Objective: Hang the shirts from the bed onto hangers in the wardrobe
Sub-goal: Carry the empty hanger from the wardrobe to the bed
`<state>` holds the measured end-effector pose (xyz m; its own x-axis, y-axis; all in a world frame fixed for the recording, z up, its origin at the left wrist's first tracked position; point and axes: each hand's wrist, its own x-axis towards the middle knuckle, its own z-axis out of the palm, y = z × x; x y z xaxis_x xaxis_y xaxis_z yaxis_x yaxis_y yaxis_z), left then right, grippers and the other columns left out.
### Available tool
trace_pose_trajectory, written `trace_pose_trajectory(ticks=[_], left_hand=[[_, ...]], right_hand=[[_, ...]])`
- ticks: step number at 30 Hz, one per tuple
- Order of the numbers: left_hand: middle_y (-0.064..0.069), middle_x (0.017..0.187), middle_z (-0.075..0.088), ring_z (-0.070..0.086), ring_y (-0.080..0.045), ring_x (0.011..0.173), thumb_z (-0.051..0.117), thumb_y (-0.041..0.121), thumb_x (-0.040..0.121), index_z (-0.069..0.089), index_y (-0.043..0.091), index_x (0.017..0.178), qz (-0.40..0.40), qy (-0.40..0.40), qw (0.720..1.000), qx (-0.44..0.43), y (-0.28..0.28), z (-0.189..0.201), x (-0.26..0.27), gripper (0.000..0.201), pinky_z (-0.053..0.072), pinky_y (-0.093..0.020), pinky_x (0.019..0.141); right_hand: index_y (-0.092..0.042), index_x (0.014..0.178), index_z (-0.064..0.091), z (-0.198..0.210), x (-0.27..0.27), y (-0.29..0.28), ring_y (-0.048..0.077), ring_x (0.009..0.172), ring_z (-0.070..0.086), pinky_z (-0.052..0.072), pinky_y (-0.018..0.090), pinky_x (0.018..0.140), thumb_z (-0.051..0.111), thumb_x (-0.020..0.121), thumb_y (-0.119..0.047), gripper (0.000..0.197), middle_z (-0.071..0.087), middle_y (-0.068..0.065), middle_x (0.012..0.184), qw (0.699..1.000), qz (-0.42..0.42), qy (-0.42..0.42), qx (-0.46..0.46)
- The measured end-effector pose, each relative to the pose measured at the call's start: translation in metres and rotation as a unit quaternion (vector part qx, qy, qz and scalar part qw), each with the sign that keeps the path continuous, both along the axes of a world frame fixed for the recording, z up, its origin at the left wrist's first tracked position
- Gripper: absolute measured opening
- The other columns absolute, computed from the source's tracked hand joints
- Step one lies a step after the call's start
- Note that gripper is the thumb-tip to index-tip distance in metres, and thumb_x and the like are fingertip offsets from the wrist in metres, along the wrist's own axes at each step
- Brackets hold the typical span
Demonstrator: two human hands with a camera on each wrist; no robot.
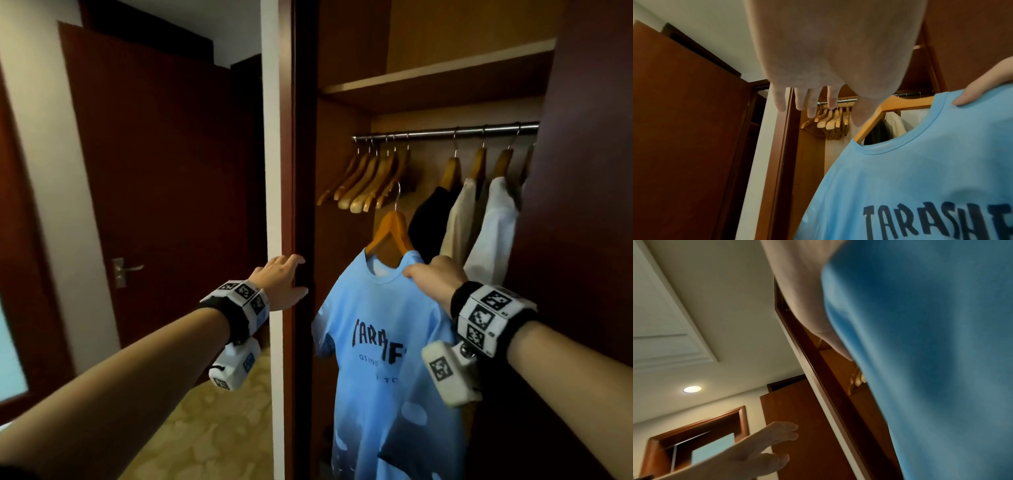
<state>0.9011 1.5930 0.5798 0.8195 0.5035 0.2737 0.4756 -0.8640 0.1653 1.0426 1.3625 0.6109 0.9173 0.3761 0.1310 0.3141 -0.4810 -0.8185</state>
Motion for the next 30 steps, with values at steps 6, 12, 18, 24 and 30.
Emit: trace_pose_trajectory(ticks=[6,12,18,24,30], left_hand=[[-0.004,0.153,0.033,0.028,-0.024,0.143,0.055,0.046,0.094,0.026,0.027,0.150,-0.072,0.017,0.997,0.017,0.051,-0.006,0.078,0.065,0.031,-0.048,0.112],[-0.002,0.153,0.032,0.026,-0.023,0.144,0.052,0.049,0.095,0.024,0.028,0.150,-0.096,0.013,0.995,0.020,0.084,0.011,0.171,0.065,0.028,-0.048,0.112],[-0.003,0.154,0.030,0.027,-0.025,0.144,0.051,0.050,0.096,0.023,0.027,0.151,-0.127,-0.026,0.989,0.071,0.105,0.071,0.256,0.065,0.028,-0.049,0.113],[-0.003,0.156,0.029,0.025,-0.026,0.145,0.050,0.052,0.095,0.024,0.027,0.151,-0.155,-0.056,0.981,0.098,0.122,0.117,0.317,0.067,0.024,-0.052,0.117],[-0.001,0.145,0.039,0.035,-0.023,0.137,0.038,0.062,0.094,0.035,0.025,0.143,-0.154,-0.102,0.979,0.091,0.137,0.125,0.365,0.061,0.029,-0.050,0.113]], right_hand=[[0.003,0.121,0.058,0.016,0.069,0.041,0.037,0.108,0.059,0.050,0.042,0.093,0.062,0.089,-0.022,0.041,0.062,0.021,0.117,0.997,-0.067,-0.027,-0.014],[0.000,0.126,0.058,0.037,0.139,0.065,0.037,0.111,0.060,0.050,0.045,0.096,0.066,0.085,-0.027,0.049,0.062,0.019,0.122,0.991,-0.121,-0.050,0.005],[-0.005,0.141,0.044,0.087,0.201,0.086,0.034,0.124,0.052,0.045,0.036,0.096,0.067,0.084,-0.028,0.066,0.052,0.016,0.138,0.984,-0.150,-0.094,0.016],[-0.003,0.125,0.054,0.141,0.242,0.112,0.033,0.108,0.058,0.045,0.032,0.087,0.054,0.097,-0.033,0.040,0.057,0.017,0.127,0.971,-0.189,-0.144,-0.026],[-0.001,0.141,0.044,0.146,0.278,0.138,0.034,0.121,0.054,0.046,0.037,0.098,0.052,0.098,-0.031,0.054,0.031,0.015,0.156,0.965,-0.219,-0.135,-0.046]])
